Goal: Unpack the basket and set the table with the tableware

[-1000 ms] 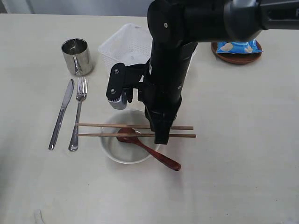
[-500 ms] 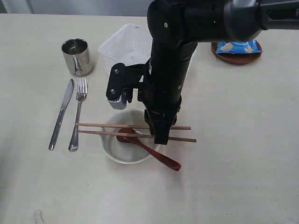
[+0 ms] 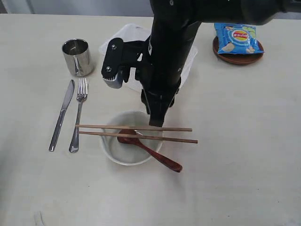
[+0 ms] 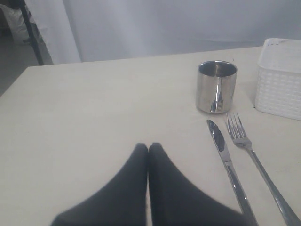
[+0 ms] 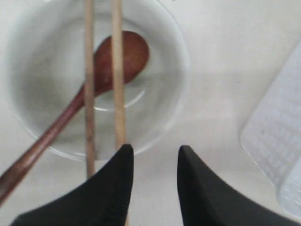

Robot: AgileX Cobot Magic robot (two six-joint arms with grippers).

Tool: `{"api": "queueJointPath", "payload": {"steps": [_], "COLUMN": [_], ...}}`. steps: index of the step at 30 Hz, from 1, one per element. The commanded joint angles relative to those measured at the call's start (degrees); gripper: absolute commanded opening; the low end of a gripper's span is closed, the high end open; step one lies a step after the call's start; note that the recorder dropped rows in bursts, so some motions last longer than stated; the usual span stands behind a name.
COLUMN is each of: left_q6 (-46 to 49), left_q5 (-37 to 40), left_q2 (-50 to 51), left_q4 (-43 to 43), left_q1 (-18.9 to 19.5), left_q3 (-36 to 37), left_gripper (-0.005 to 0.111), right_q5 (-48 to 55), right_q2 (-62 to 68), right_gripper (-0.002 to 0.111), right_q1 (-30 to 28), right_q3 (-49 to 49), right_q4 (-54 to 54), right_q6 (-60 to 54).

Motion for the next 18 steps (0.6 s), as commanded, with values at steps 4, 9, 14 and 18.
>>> {"api": "queueJointPath", "payload": {"steps": [4, 9, 14, 18], "left_q6": [-0.1, -0.1, -0.1, -0.1], "left_q5": [0.0, 0.0, 0.0, 0.0], "left_q2": [-0.1, -0.1, -0.1, -0.1], "left_q4": [-0.2, -0.2, -0.2, -0.2], "left_q1": [-0.3, -0.3, -0.3, -0.3], "left_q3": [0.1, 0.1, 0.1, 0.1], "left_gripper": [0.0, 0.0, 0.0, 0.0], "right_q5": [-0.2, -0.2, 0.4, 2.5], "right_q2": [1.0, 2.9, 5.8, 6.5], "right_gripper": [0.032, 0.032, 0.032, 0.032], "right_q1": [-6.0, -8.3, -8.3, -8.3], "right_q3": [-0.4, -0.4, -0.4, -0.4], "right_q4": [-4.2, 0.6, 0.7, 1.0], "right_q6": [7.5, 7.2, 7.1, 7.6]}}
